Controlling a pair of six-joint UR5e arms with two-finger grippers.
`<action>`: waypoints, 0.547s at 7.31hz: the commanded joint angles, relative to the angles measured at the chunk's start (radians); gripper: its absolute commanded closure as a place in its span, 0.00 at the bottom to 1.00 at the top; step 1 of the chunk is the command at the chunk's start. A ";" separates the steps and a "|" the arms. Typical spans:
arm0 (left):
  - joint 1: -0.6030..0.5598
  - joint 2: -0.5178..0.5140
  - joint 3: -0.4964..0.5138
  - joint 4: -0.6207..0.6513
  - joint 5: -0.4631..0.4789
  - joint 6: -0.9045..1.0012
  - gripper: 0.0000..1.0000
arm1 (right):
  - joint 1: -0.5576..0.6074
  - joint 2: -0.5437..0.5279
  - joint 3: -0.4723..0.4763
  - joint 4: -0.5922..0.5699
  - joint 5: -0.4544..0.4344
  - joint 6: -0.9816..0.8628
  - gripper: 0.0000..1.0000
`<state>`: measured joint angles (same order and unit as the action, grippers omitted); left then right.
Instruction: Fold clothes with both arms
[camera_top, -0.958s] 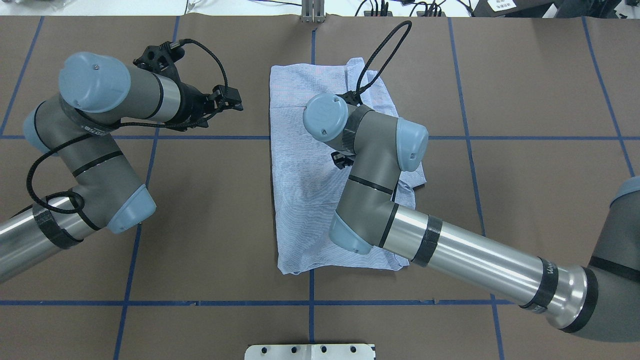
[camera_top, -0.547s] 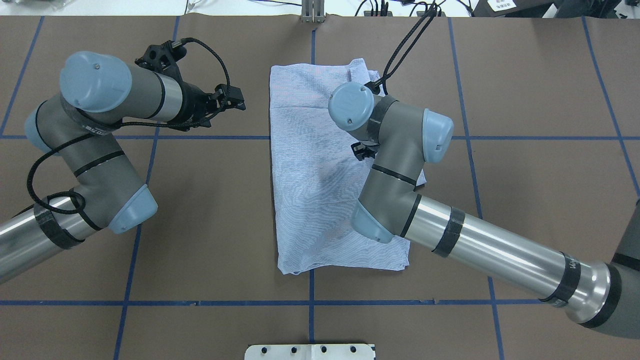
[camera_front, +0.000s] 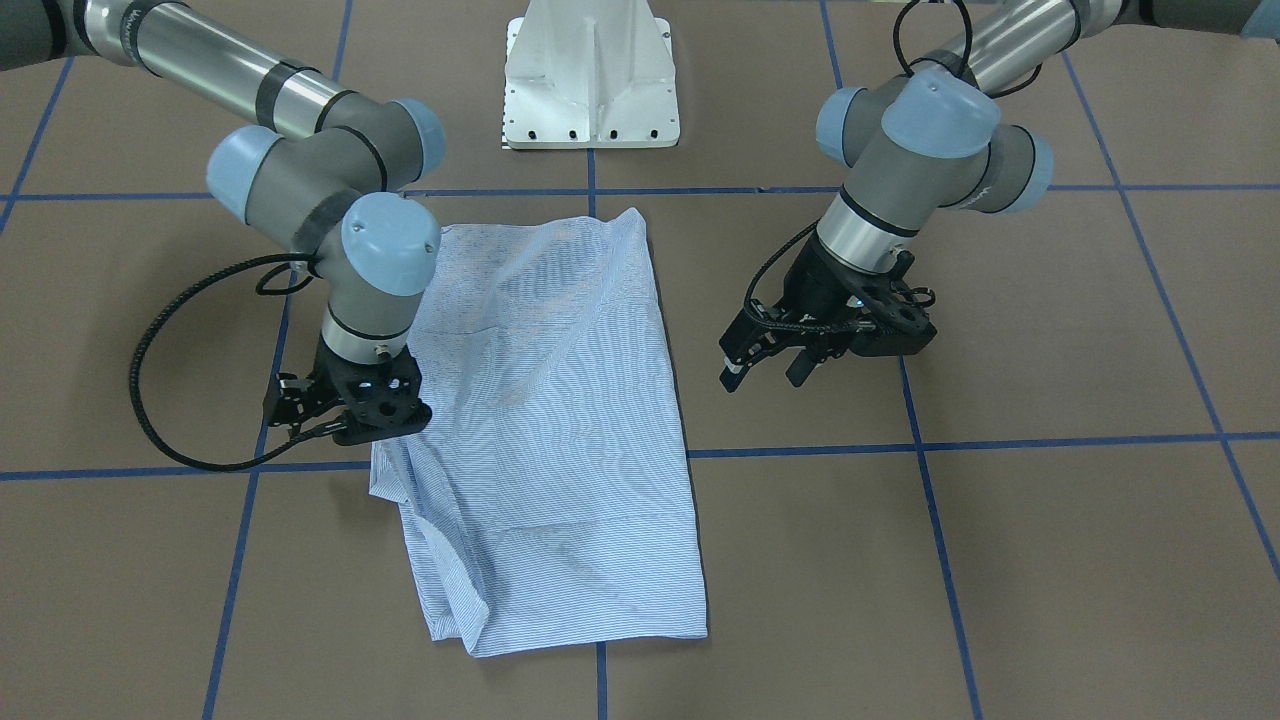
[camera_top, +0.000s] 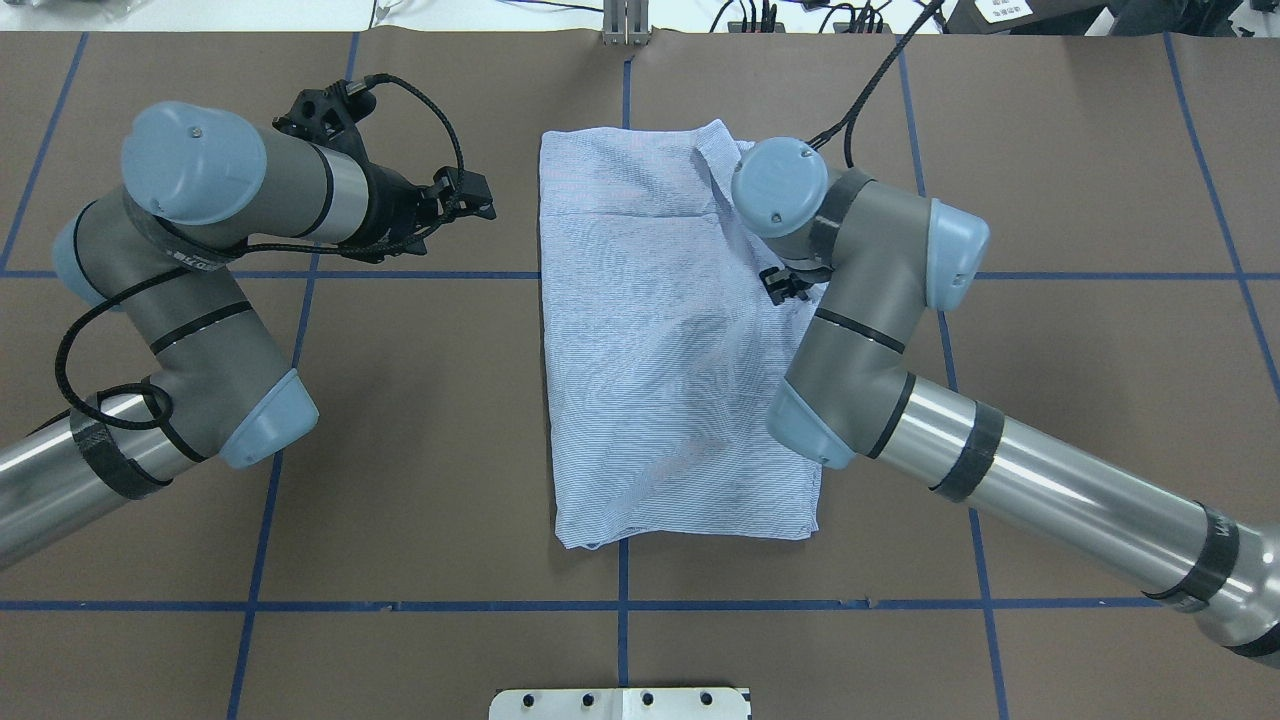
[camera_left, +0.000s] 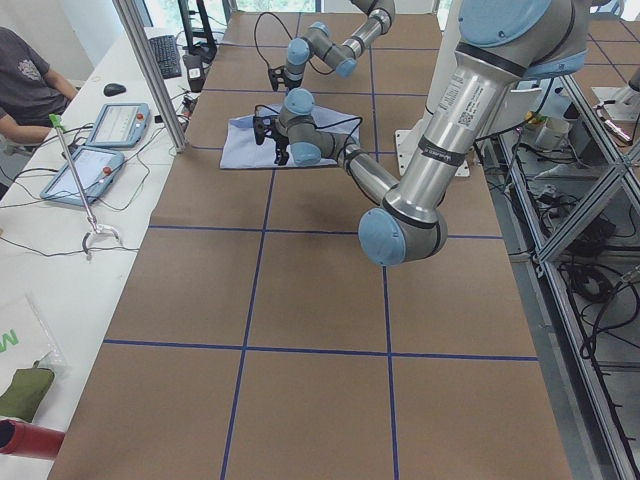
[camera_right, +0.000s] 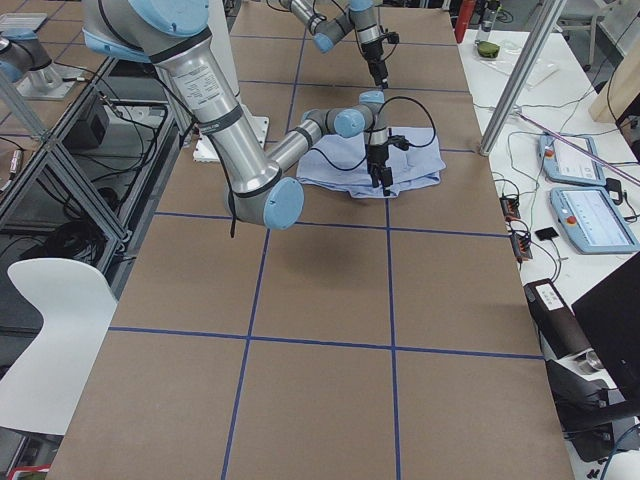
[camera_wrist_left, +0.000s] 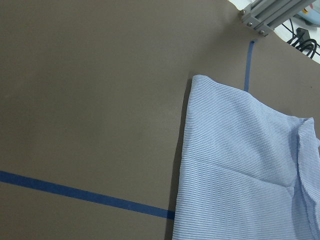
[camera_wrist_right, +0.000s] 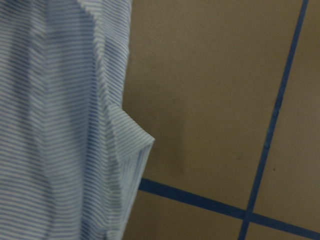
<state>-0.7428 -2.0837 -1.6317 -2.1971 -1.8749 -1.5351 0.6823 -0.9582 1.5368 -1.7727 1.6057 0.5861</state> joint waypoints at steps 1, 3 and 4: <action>0.003 -0.007 -0.008 0.002 -0.001 -0.019 0.01 | 0.046 -0.044 0.058 0.001 0.051 -0.048 0.00; 0.003 -0.007 -0.032 0.010 0.000 -0.020 0.01 | 0.071 -0.039 0.078 0.003 0.115 -0.045 0.00; 0.003 -0.007 -0.033 0.010 0.002 -0.020 0.01 | 0.072 -0.024 0.068 0.036 0.122 -0.042 0.00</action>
<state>-0.7395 -2.0906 -1.6583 -2.1897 -1.8744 -1.5549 0.7462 -0.9946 1.6088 -1.7633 1.7071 0.5425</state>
